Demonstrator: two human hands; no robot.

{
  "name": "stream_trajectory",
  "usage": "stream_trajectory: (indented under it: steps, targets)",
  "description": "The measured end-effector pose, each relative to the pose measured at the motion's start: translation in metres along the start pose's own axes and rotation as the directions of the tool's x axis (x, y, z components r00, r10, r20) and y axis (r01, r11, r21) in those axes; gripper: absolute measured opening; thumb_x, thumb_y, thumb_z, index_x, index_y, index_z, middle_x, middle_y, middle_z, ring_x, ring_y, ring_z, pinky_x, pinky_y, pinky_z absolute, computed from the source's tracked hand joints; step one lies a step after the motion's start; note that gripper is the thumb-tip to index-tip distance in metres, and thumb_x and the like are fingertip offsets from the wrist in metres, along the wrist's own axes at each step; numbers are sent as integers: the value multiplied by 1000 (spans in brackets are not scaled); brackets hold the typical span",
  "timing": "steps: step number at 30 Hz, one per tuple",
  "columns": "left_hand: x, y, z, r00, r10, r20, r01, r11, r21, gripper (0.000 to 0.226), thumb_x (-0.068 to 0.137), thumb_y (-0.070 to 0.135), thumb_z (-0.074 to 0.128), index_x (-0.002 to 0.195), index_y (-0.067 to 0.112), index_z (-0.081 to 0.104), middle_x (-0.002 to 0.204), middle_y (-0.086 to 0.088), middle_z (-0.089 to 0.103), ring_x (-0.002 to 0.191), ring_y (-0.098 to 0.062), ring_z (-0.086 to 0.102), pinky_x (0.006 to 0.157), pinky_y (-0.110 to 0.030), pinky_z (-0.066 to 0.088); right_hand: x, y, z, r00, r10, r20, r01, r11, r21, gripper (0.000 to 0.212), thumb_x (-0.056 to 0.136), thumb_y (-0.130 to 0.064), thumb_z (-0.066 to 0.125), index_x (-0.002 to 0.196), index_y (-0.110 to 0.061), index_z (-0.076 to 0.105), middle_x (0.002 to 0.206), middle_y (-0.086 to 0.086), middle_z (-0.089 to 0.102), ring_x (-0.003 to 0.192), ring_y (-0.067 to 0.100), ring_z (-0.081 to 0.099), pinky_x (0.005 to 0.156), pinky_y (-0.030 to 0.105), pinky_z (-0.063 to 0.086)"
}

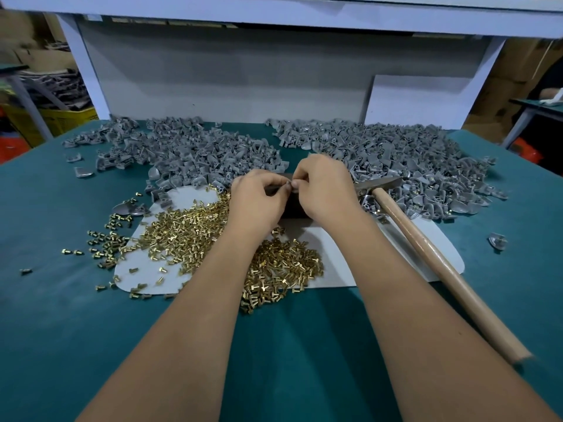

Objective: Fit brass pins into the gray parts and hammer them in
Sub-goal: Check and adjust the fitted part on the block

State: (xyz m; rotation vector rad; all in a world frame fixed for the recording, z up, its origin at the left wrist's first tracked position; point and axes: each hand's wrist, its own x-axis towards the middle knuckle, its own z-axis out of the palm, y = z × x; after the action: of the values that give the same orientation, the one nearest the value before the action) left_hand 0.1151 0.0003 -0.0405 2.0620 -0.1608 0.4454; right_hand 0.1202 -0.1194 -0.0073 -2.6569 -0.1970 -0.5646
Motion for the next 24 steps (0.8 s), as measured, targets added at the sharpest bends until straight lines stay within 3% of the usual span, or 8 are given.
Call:
stream_trajectory:
  steps: [4,7,9,17,24]
  targets:
    - [-1,0,0,1000,-6,4,6,1000,10,11,92,21,66,97,22,76,108,3,62,119,-29,50,106,-47,40,-7,10,1,1000,11,-14,-7,967,254,12,90,-16,61,88,-14,72,89,-3,60,86,14,54,80,28,43]
    - [-2,0,-1,1000,-13,2,13,1000,-3,11,93,22,66,98,23,75,105,7,60,120,-28,50,106,-47,40,-10,16,-5,991,133,-9,-110,851,514,21,94,-13,52,93,-11,72,95,1,69,92,16,61,90,37,48]
    - [-2,1,-1,1000,-17,3,17,1000,-3,11,93,23,66,98,23,75,105,8,60,120,-28,49,106,-47,40,-10,18,-8,981,192,25,-168,782,600,22,95,-12,50,94,-14,72,95,-1,70,93,15,63,92,39,50]
    - [-2,1,-1,1000,8,7,-8,1000,18,12,93,21,65,100,20,76,109,3,62,119,-28,51,107,-47,39,-12,14,-3,994,105,35,-108,859,500,6,85,-14,68,86,-15,74,86,-4,66,85,14,61,84,33,50]
    - [-2,2,0,1000,25,6,-25,999,24,12,93,19,66,99,18,76,112,-1,63,116,-26,53,109,-47,37,-9,8,3,992,129,-10,-113,902,416,14,84,-12,66,74,-21,68,80,-6,62,78,14,57,70,27,45]
